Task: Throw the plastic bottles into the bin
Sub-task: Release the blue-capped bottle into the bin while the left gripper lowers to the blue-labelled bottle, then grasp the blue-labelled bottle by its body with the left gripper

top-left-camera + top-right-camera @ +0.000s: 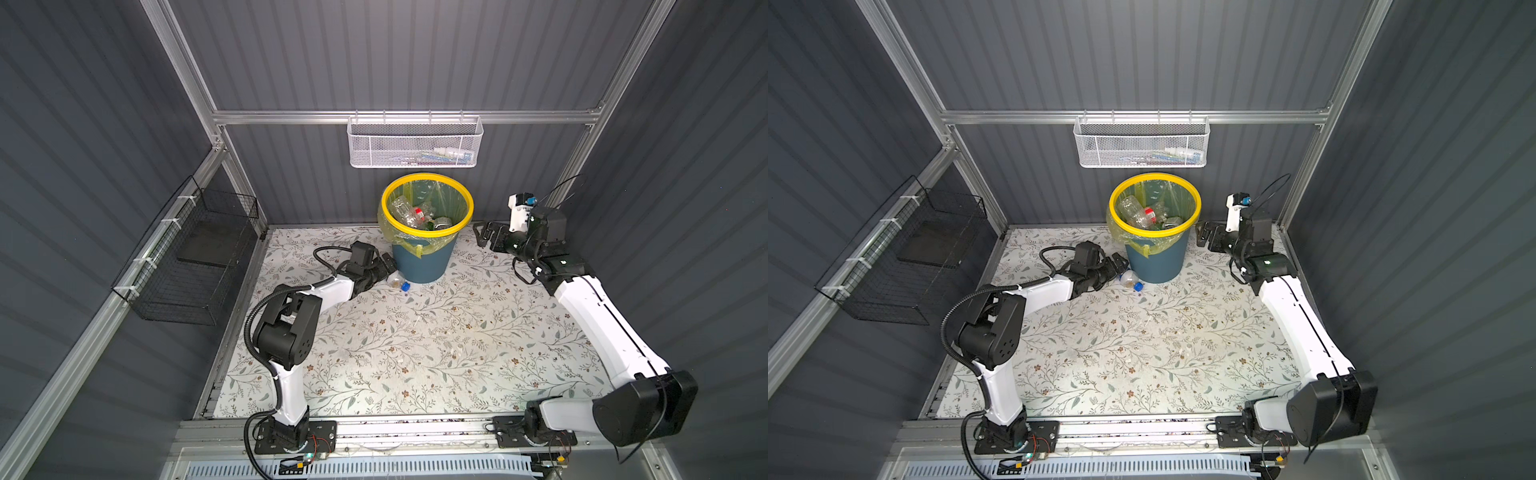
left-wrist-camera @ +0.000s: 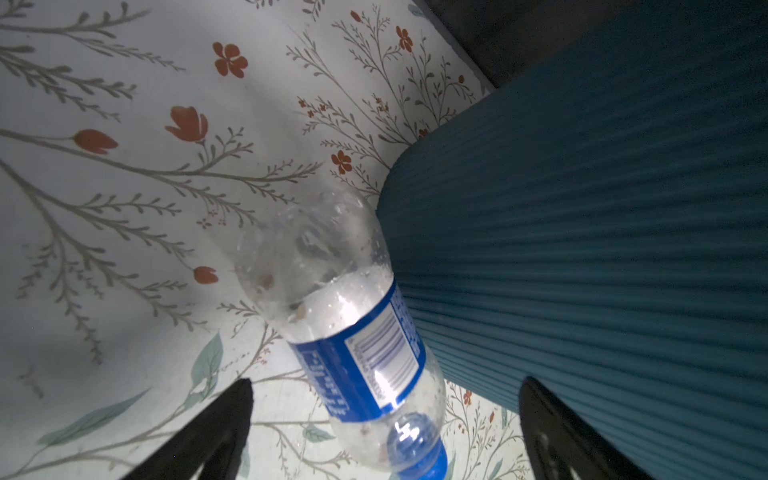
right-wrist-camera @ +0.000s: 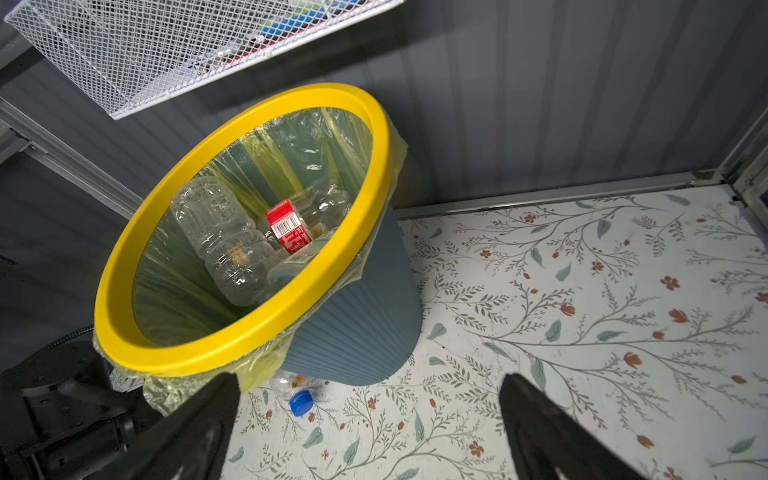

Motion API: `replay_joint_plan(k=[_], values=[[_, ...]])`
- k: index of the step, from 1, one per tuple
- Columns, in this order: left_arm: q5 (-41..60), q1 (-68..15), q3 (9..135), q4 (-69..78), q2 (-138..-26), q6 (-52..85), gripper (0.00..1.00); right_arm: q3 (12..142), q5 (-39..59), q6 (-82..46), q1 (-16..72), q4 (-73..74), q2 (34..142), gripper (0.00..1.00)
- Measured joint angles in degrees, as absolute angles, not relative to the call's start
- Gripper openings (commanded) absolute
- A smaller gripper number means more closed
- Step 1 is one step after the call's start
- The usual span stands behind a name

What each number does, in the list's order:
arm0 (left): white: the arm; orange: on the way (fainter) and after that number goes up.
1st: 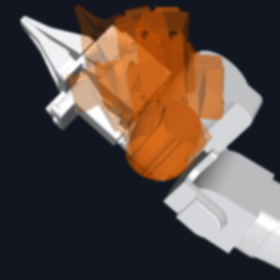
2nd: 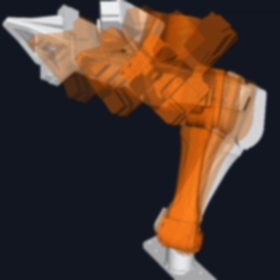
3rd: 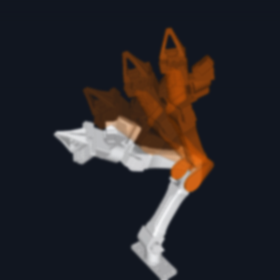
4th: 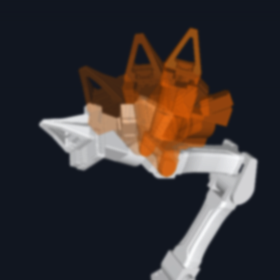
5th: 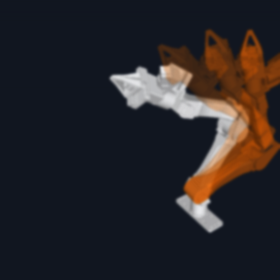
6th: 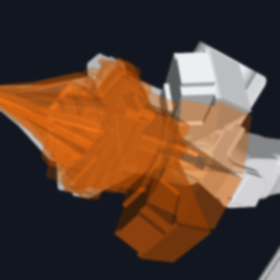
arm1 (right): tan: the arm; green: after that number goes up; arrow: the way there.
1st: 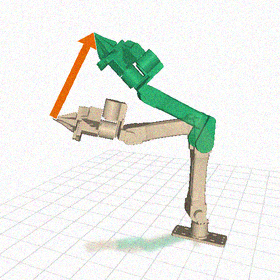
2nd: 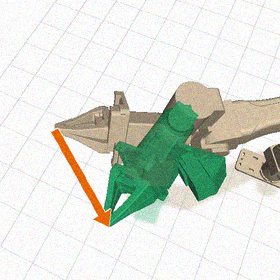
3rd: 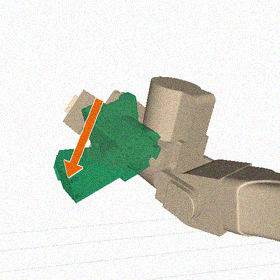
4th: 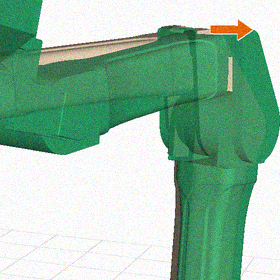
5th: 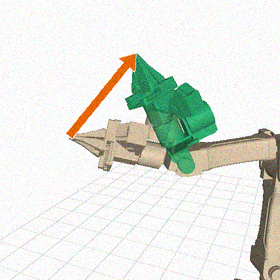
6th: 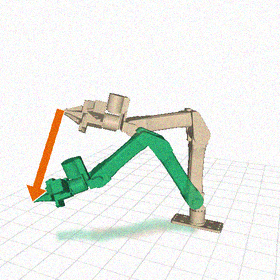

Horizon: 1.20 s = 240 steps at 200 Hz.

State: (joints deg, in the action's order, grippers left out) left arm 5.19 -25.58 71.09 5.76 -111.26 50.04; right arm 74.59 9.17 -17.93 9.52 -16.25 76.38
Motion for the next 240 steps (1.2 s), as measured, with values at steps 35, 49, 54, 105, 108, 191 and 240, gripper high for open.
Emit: replay_joint_plan(k=[35,49,54,105,108,191,240], values=[[5.13,-25.58,75.26,3.44,-114.96,50.02,1.0,72.58,9.74,-19.03,8.43,-15.88,75.42,0.99],[5.15,-25.58,75.88,2.74,-115.92,50.02,0.99,71.7,9.96,-19.4,8.05,-15.77,75.13,0.99],[5.15,-25.58,76.01,2.5,-116.22,50.02,0.98,71.4,10.07,-19.53,7.9,-15.75,75.02,0.99],[5.41,-25.58,76.09,1.02,-117.03,49.06,0.82,69.82,10.57,-21.04,6.68,-15.57,74.35,0.99],[5.43,-25.58,76.09,0.93,-117.03,48.69,0.8,69.73,10.59,-21.06,6.61,-15.55,74.26,0.99],[2.81,-25.58,75.2,-4.21,-114.85,39.64,0.62,64.86,11.44,-22.41,5.21,-14.59,72.01,0.99],[1.06,-25.41,71.64,-9.1,-110.3,33.85,0.73,62.85,11.88,-23.22,4.86,-14.09,71.24,0.99]])
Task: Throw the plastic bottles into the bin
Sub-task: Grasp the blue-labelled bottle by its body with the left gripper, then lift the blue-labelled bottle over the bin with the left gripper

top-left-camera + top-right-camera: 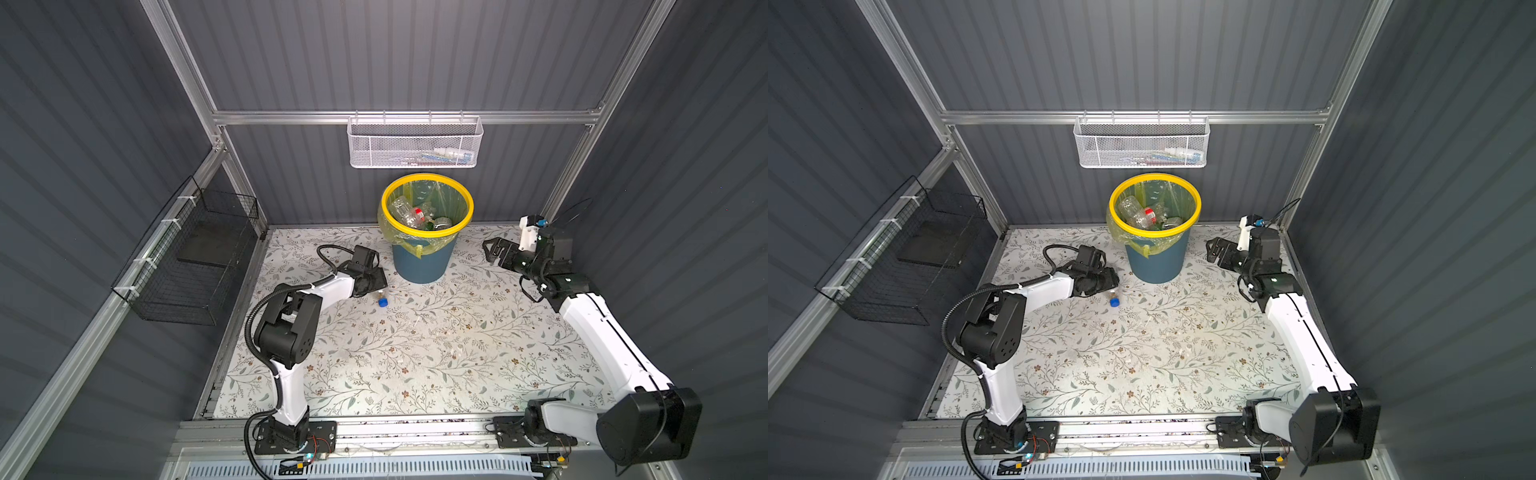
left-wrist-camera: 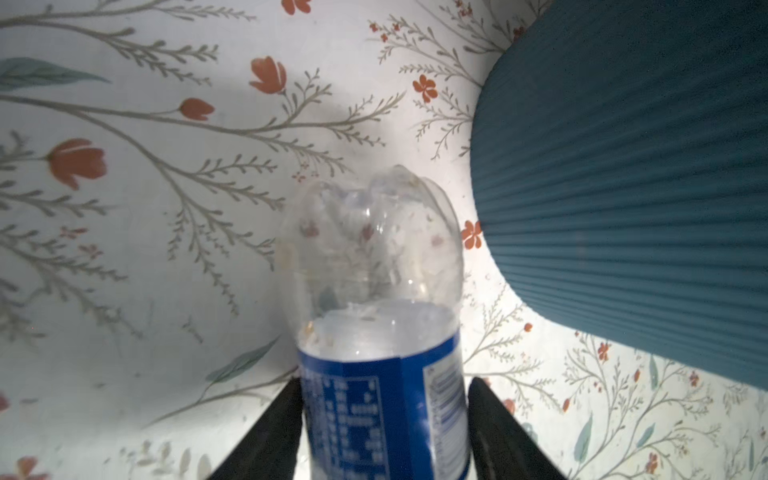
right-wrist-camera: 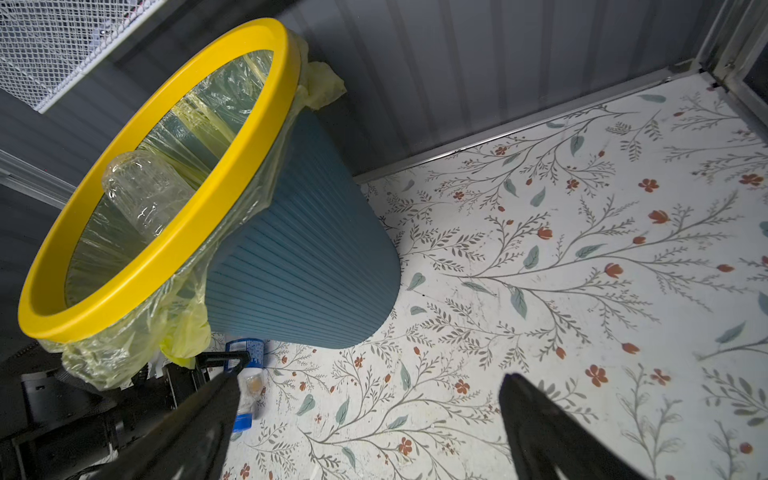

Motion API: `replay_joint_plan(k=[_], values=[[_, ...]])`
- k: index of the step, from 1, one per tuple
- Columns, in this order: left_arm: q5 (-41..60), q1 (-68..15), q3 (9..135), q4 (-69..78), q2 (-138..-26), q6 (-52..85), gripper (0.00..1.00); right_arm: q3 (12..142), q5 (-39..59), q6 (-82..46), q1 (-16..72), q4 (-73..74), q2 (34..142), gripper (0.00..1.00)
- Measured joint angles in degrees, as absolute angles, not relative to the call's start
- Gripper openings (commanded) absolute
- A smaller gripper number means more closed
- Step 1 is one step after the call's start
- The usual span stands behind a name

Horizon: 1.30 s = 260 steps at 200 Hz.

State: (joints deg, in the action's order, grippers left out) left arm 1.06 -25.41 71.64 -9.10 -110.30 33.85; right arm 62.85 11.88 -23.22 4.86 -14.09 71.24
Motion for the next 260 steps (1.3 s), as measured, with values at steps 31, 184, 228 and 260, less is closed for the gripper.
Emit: replay_joint_plan(k=[31,184,228,260], values=[[0.8,-25.12,71.59,-10.92,-109.93,31.62,0.75,61.76,12.29,-23.83,4.86,-13.47,71.18,0.99],[0.8,-22.81,54.28,-0.05,-84.51,26.68,0.56,57.52,12.69,-22.46,4.86,-15.75,71.75,0.99],[0.54,-22.81,46.28,9.28,-68.69,22.94,0.59,57.32,12.75,-22.04,4.86,-16.32,71.79,0.99],[0.4,-22.81,44.93,14.13,-58.52,19.14,0.59,57.32,12.97,-22.06,4.86,-16.25,71.79,0.99]])
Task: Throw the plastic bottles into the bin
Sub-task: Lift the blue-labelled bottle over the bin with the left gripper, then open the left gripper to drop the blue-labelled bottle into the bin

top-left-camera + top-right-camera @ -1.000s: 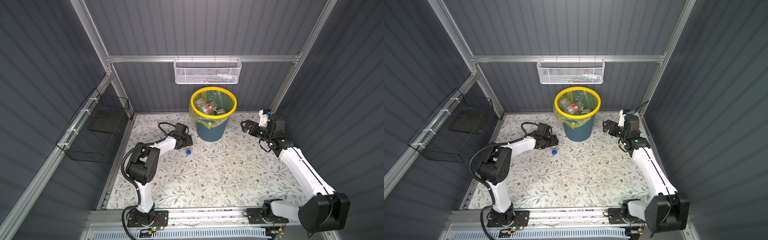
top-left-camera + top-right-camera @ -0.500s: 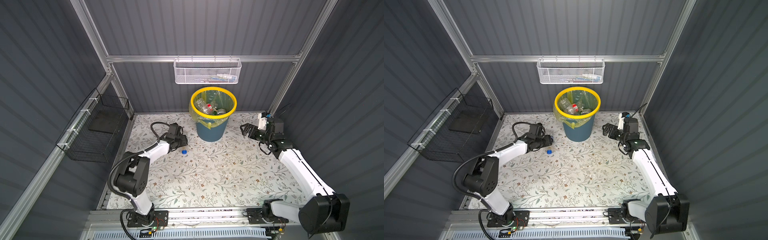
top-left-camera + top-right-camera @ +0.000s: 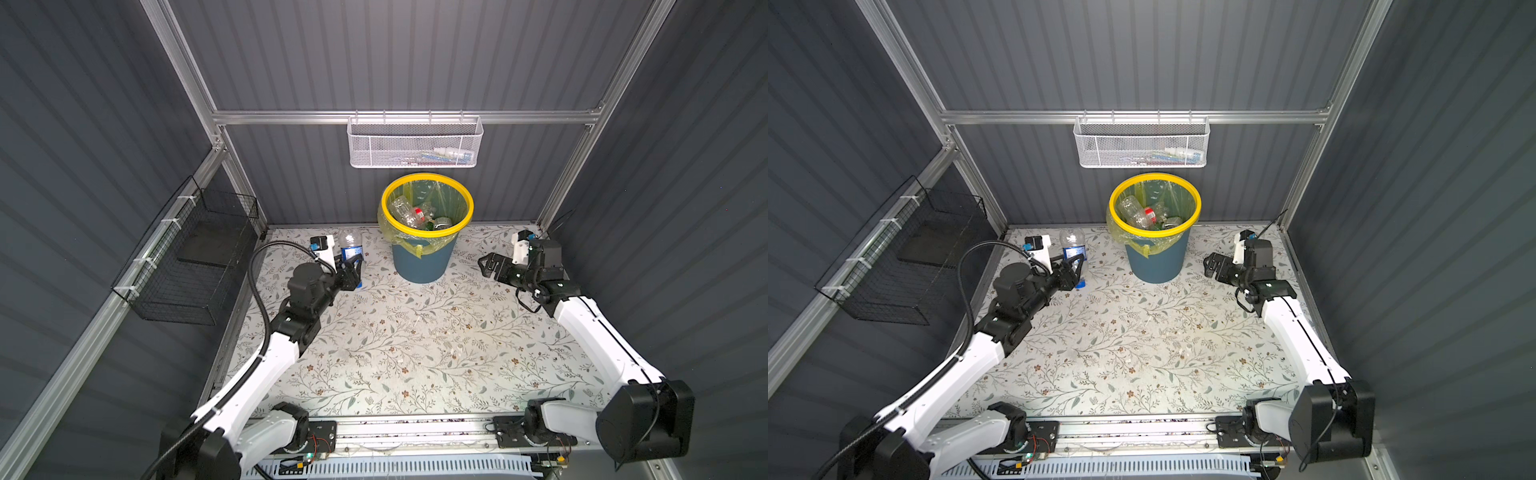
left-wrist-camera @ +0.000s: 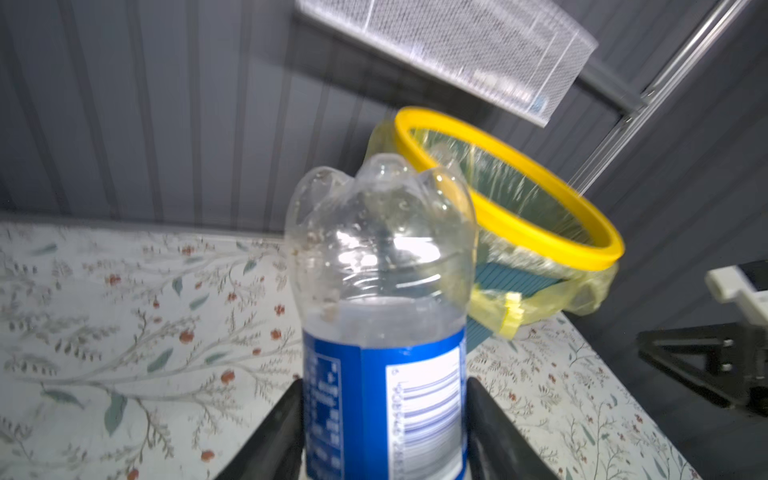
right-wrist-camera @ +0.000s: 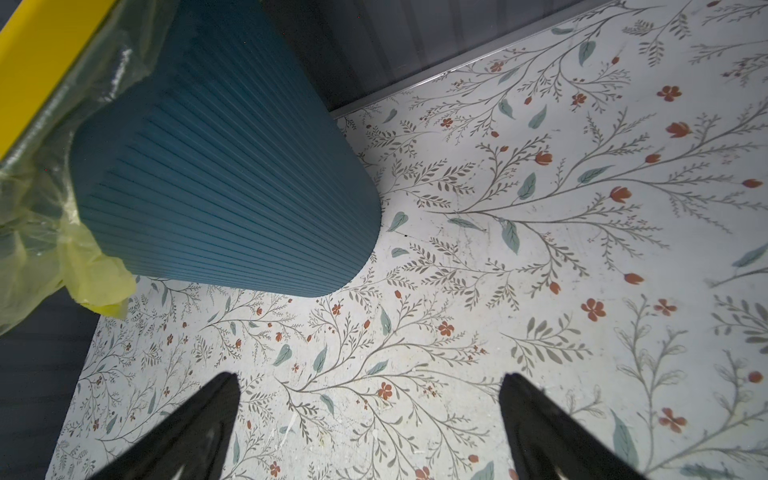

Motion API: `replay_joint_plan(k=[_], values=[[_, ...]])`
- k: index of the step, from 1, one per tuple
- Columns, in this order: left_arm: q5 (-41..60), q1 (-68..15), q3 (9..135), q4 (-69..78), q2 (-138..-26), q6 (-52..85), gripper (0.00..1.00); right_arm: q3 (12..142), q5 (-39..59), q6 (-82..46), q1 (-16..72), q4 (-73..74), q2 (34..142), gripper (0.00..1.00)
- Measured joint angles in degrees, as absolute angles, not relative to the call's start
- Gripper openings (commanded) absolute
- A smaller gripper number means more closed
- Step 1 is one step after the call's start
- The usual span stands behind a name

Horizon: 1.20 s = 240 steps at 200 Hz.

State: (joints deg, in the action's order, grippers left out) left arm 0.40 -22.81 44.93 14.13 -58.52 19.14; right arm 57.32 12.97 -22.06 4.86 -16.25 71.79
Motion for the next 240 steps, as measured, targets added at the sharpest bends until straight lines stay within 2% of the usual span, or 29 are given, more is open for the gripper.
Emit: replay_joint_plan(k=[30,62,69,78,97,111,129,158,210,240], values=[[2.85,-22.81,50.72,16.95,-56.1,14.76,0.59,57.32,13.69,-22.52,4.86,-15.59,71.79,0.99],[7.92,-22.83,70.63,17.21,-67.61,12.4,0.62,57.28,14.24,-23.59,4.93,-13.91,71.79,0.99],[9.34,-22.94,77.62,15.92,-72.27,12.53,0.7,57.17,14.35,-23.88,4.99,-13.5,71.79,0.99],[11.11,-23.33,89.03,13.23,-79.72,12.6,0.98,56.97,14.46,-24.16,5.08,-13.1,71.77,0.99],[12.78,-24.99,113.36,4.34,-96.84,13.13,1.0,56.55,14.68,-24.73,5.5,-12.93,71.66,0.99],[12.73,-25.67,121.01,-1.28,-104.51,13.78,1.0,56.1,14.7,-24.99,5.74,-12.93,71.18,0.99],[12.32,-26.37,118.83,-6.0,-107.44,14.61,1.0,54.92,14.5,-24.86,5.98,-13.19,69.45,0.99],[10.0,-26.09,110.91,-9.45,-105.47,14.81,1.0,53.76,13.5,-24.38,6.0,-13.82,67.64,0.99],[6.72,-23.42,99.63,-7.27,-90.83,14.55,1.0,53.74,14.06,-24.88,6.0,-13.17,70.96,0.99],[5.63,-17.67,89.27,-2.81,-82.52,15.18,1.0,53.74,13.98,-25.08,6.0,-13.15,72.36,0.99]])
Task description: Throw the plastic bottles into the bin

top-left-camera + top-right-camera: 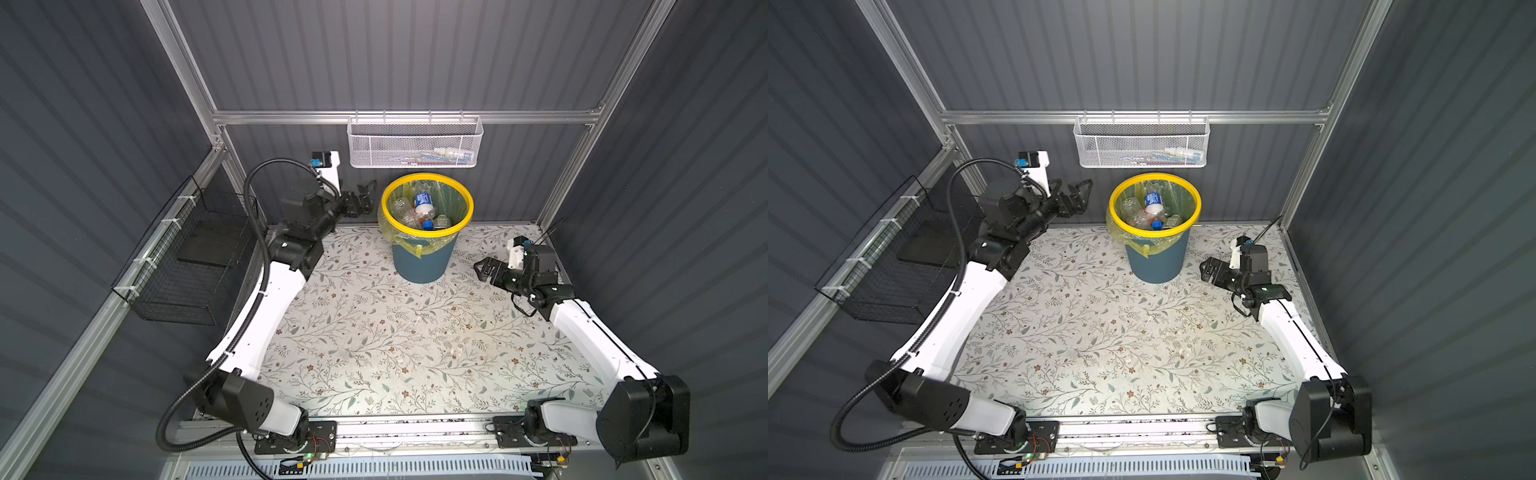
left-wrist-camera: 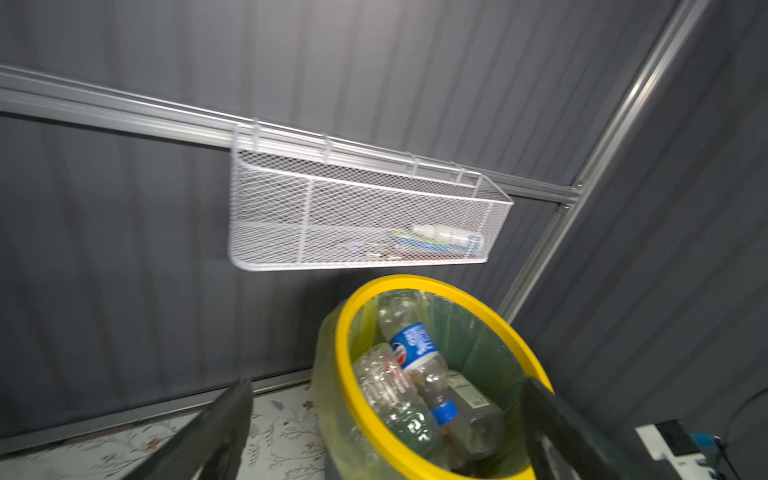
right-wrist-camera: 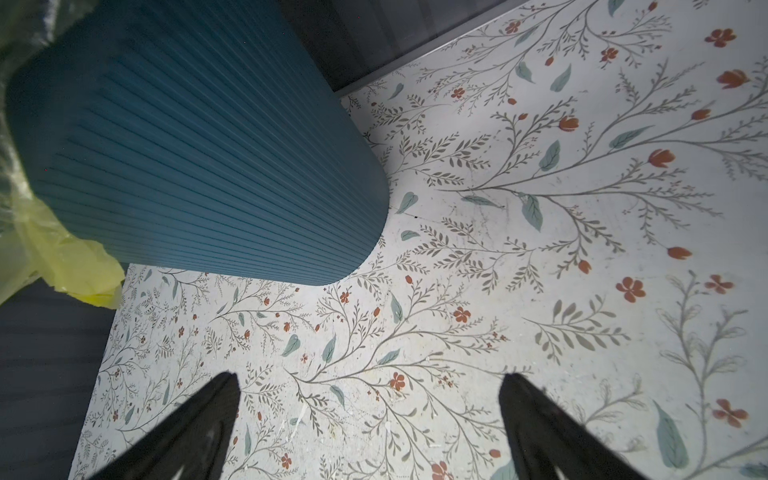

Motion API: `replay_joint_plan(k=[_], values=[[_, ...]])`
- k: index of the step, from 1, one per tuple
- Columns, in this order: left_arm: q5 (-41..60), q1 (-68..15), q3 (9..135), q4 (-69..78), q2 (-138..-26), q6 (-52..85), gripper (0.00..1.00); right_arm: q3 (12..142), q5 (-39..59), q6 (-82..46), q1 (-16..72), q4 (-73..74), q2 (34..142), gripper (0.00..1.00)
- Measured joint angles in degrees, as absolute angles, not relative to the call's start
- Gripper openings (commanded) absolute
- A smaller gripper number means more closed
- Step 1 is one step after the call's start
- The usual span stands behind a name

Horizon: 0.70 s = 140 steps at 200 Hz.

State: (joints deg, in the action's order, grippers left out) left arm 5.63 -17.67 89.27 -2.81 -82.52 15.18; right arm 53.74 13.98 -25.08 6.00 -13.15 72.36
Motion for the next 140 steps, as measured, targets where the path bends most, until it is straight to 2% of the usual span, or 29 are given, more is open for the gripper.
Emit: replay_joint_plan(k=[45,82,140], values=[[-2.98,-13.3,65.49,1.13,-79.53,14.76,1.0,51.64,10.52,-24.43,5.87,-10.59,71.96,0.99],[-12.27,-12.97,48.31,5.61,-78.54,14.55,1.0,43.7,2.2,-23.83,4.49,-4.6,68.9,0.99],[-27.79,-12.53,32.23,19.07,-75.68,13.63,1.0,31.33,-11.75,-20.88,0.97,9.63,64.9,0.99]])
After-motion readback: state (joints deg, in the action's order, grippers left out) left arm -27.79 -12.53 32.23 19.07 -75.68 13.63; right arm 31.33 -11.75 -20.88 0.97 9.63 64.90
